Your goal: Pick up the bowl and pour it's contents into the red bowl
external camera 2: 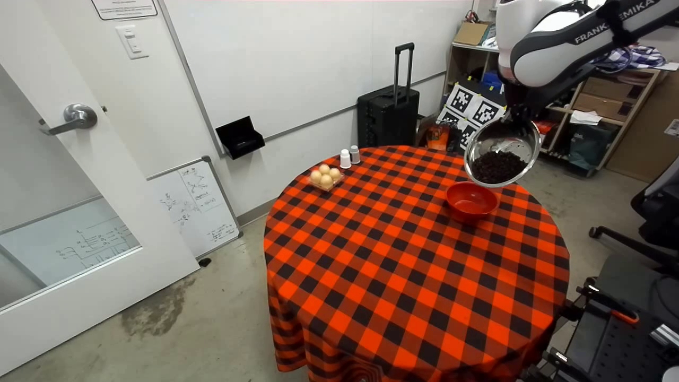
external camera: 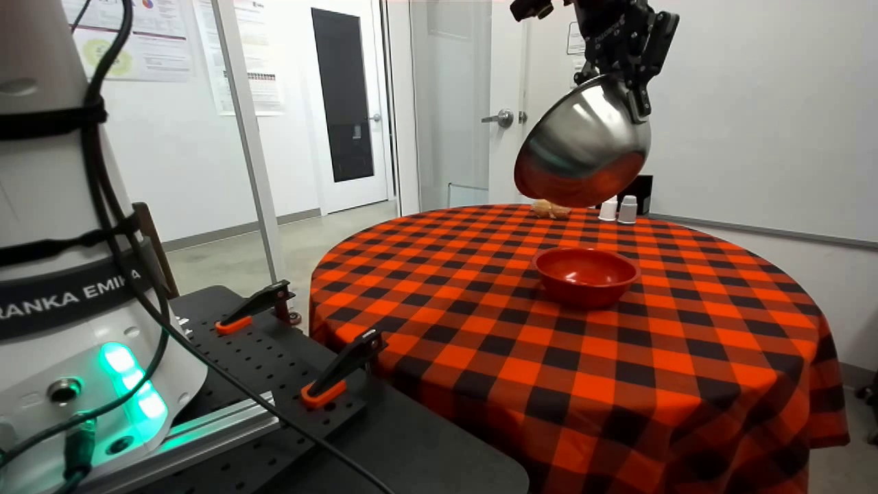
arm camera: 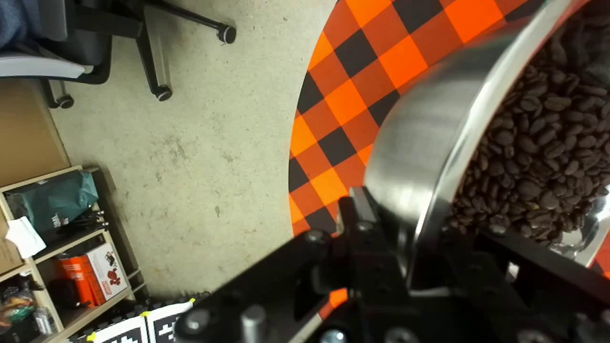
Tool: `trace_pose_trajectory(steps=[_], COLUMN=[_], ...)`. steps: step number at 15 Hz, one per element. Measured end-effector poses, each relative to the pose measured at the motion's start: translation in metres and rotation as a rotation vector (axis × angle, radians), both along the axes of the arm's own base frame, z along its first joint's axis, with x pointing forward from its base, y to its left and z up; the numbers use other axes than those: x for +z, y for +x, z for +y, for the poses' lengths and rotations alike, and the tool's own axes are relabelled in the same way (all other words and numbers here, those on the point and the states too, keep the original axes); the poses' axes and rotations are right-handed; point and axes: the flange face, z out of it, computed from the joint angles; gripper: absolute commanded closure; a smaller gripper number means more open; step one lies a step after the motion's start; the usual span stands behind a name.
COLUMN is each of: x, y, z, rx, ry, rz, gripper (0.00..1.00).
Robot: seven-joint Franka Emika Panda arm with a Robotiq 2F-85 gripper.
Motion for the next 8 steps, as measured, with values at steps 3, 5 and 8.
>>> trace_pose_trajectory(steps=[3, 5, 8], x=[-0.008, -0.012, -0.017], y=[0.006, 0.008, 0.010], z=[-0.007, -0.013, -0.018], rx=[-0.026, -0.051, -0.100], ry=[-0.008, -0.015, -0.040], rz=[0.009, 0.015, 0.023], gripper=[0.98, 0.98, 0.98])
